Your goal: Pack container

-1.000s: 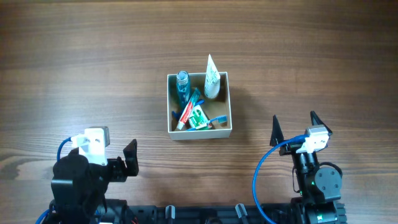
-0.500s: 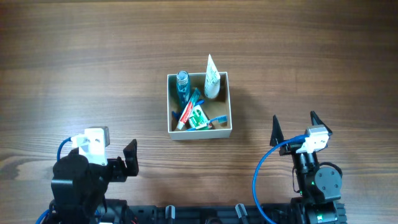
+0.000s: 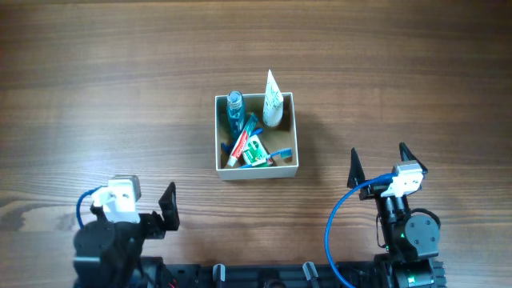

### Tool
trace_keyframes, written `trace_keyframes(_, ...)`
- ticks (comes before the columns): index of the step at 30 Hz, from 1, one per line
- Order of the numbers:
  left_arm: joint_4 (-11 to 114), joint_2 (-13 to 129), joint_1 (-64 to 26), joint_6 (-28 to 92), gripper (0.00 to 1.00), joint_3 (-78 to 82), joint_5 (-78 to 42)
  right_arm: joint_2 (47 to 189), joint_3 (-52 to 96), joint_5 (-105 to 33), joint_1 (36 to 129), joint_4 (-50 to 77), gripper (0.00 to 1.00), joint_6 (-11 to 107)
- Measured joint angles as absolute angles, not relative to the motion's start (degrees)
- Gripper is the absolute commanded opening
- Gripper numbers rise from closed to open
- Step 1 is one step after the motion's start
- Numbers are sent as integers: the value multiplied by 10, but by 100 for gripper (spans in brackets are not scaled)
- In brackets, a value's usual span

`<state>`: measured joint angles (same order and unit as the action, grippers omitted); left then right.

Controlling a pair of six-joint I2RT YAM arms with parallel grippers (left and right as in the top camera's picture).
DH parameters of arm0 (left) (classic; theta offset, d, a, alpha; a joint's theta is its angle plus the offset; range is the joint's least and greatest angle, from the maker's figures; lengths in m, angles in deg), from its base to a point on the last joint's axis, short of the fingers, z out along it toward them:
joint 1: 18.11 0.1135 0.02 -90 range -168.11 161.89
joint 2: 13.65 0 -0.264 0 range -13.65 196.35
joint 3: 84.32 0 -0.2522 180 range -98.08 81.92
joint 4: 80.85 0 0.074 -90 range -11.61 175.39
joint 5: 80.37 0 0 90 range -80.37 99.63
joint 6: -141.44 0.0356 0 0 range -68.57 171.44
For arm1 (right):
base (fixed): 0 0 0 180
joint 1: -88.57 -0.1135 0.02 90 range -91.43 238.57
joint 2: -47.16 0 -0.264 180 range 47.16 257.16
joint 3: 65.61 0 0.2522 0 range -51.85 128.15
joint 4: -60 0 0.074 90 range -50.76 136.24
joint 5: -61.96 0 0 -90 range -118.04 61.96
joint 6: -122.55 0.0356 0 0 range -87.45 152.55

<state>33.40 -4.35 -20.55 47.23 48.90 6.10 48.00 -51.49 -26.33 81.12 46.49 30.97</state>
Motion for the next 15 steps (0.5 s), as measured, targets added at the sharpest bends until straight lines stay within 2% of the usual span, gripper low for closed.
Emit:
trace_keyframes(6,480,-120,-205,472,100,622,58,480,-515,-263,811,465,100,309)
trace_keyframes(15,777,-128,-194,472,100,750,54,480,-515,-263,811,465,100,309)
